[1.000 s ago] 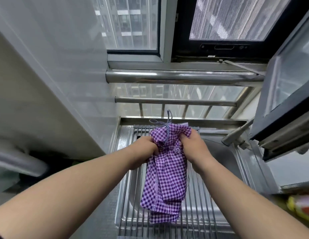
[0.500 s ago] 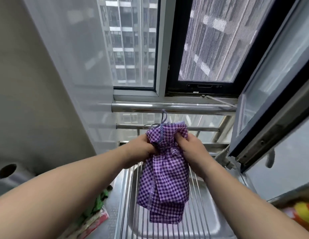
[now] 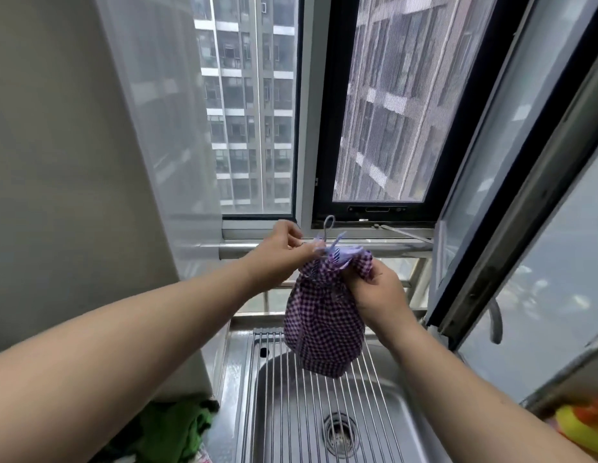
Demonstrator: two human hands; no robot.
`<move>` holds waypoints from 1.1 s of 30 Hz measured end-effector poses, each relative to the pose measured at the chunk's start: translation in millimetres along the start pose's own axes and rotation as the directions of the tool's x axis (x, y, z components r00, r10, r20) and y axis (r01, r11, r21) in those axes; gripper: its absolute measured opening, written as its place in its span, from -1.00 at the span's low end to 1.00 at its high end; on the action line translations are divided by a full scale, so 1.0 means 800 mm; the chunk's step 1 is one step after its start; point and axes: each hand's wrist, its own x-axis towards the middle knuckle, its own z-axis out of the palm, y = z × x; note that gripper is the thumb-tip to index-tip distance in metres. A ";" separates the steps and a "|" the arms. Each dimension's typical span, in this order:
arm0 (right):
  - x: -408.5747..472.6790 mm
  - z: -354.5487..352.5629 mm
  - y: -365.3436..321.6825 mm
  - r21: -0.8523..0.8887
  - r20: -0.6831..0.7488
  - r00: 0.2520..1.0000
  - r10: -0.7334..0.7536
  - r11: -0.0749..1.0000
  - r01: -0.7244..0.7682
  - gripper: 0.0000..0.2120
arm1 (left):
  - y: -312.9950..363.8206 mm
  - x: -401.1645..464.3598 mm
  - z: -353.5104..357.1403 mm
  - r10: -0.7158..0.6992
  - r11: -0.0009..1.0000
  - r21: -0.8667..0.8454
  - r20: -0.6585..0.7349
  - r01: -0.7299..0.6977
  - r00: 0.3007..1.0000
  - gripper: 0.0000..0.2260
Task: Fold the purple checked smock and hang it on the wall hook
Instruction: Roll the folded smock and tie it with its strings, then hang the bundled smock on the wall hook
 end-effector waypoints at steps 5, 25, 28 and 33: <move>-0.005 -0.004 -0.024 -0.111 -0.033 0.995 -0.096 0.990 0.092 -0.84 | 0.036 0.007 -0.013 0.175 0.923 0.337 0.057 -0.184 0.983 -0.51; -0.043 -0.080 -0.030 -0.361 -0.101 0.971 -0.217 0.917 0.167 -0.69 | 0.129 -0.005 0.035 -0.120 0.911 0.412 0.244 0.009 0.962 -0.89; -0.057 -0.096 -0.033 -0.346 -0.090 0.975 -0.204 0.924 0.162 -0.79 | 0.138 -0.013 0.053 -0.098 0.930 0.365 0.167 0.031 0.981 -0.89; -0.080 -0.116 -0.039 -0.270 -0.036 0.987 -0.158 0.952 0.142 -0.87 | 0.150 -0.033 0.082 -0.072 0.975 0.214 0.024 0.066 0.997 -0.99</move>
